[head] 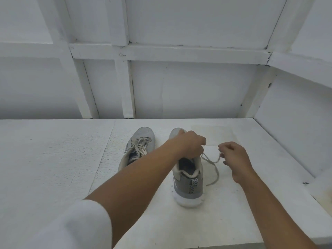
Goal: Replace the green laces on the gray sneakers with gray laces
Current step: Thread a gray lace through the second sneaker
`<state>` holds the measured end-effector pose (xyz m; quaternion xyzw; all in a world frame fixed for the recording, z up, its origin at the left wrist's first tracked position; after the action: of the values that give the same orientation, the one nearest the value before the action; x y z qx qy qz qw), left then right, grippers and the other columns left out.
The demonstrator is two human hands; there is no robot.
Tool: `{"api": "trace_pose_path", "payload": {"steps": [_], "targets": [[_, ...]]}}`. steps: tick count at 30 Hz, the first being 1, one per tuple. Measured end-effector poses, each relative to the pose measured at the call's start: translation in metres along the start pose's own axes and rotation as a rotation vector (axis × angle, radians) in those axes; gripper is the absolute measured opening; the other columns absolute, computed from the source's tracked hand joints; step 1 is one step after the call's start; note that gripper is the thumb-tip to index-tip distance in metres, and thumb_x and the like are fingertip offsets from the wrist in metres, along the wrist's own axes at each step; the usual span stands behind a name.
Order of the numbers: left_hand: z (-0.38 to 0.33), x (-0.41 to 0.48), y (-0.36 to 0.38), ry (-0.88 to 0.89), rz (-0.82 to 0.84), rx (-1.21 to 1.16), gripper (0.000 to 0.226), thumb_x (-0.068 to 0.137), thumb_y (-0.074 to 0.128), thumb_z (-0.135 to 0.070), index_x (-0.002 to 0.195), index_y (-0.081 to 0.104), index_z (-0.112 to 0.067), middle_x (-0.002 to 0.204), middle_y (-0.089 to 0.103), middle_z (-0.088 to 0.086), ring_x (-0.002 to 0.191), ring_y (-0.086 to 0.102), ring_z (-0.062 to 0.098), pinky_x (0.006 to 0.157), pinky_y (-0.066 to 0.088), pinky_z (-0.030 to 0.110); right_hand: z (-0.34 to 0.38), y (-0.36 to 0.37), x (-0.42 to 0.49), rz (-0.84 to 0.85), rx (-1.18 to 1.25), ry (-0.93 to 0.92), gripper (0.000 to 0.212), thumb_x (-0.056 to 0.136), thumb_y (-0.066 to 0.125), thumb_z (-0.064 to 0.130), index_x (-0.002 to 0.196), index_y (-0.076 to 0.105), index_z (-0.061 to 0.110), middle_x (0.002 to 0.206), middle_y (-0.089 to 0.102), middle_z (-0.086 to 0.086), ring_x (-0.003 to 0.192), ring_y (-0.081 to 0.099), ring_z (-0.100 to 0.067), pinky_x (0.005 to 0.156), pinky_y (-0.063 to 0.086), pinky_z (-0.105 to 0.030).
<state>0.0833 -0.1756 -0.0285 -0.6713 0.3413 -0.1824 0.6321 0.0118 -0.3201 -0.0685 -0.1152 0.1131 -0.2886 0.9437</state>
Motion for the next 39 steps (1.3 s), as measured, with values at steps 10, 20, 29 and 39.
{"api": "trace_pose_path", "payload": {"steps": [10, 20, 29, 39], "targets": [[-0.016, -0.012, -0.036, 0.119, -0.25, -0.331, 0.039, 0.093, 0.054, -0.022, 0.132, 0.048, -0.022, 0.106, 0.07, -0.003, 0.094, 0.055, 0.015, 0.085, 0.047, 0.03, 0.03, 0.008, -0.013, 0.265, -0.32, -0.263, 0.013, 0.096, 0.051, 0.021, 0.093, 0.061, 0.028, 0.067, 0.057, -0.002, 0.057, 0.05, -0.014, 0.061, 0.041, -0.027], [-0.012, -0.054, -0.009, 0.085, -0.393, -0.514, 0.036, 0.091, 0.059, -0.019, 0.127, 0.053, -0.02, 0.106, 0.071, -0.006, 0.099, 0.059, 0.014, 0.089, 0.049, 0.036, 0.059, 0.001, 0.023, 0.204, 0.198, -0.099, 0.02, 0.095, 0.05, 0.006, 0.111, 0.06, 0.002, 0.104, 0.065, -0.013, 0.089, 0.065, -0.024, 0.075, 0.053, -0.032], [0.012, -0.08, 0.047, -0.488, -0.829, -0.904, 0.015, 0.096, 0.051, -0.03, 0.106, 0.059, -0.021, 0.105, 0.06, -0.003, 0.096, 0.058, 0.012, 0.083, 0.049, 0.029, 0.097, 0.006, 0.0, 0.208, 0.23, -0.364, 0.018, 0.103, 0.041, 0.02, 0.117, 0.051, 0.024, 0.082, 0.067, -0.003, 0.042, 0.035, -0.011, 0.041, 0.028, -0.02], [0.017, -0.072, 0.064, -0.543, -0.822, -0.975, 0.026, 0.095, 0.054, -0.039, 0.104, 0.064, -0.016, 0.096, 0.066, -0.001, 0.086, 0.062, 0.012, 0.079, 0.053, 0.033, 0.074, 0.032, -0.027, 0.374, -0.039, -0.436, 0.015, 0.095, 0.059, 0.014, 0.094, 0.073, 0.016, 0.077, 0.072, 0.002, 0.049, 0.048, 0.001, 0.05, 0.037, -0.011]]}}
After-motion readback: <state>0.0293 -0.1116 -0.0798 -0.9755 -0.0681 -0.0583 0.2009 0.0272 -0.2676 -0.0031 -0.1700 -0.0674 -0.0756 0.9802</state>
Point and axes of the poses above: each hand's wrist, its own x-axis towards the middle knuckle, its own y-axis out of the palm, z = x × y, the point moved 2 cm from there along x, towards the middle knuckle
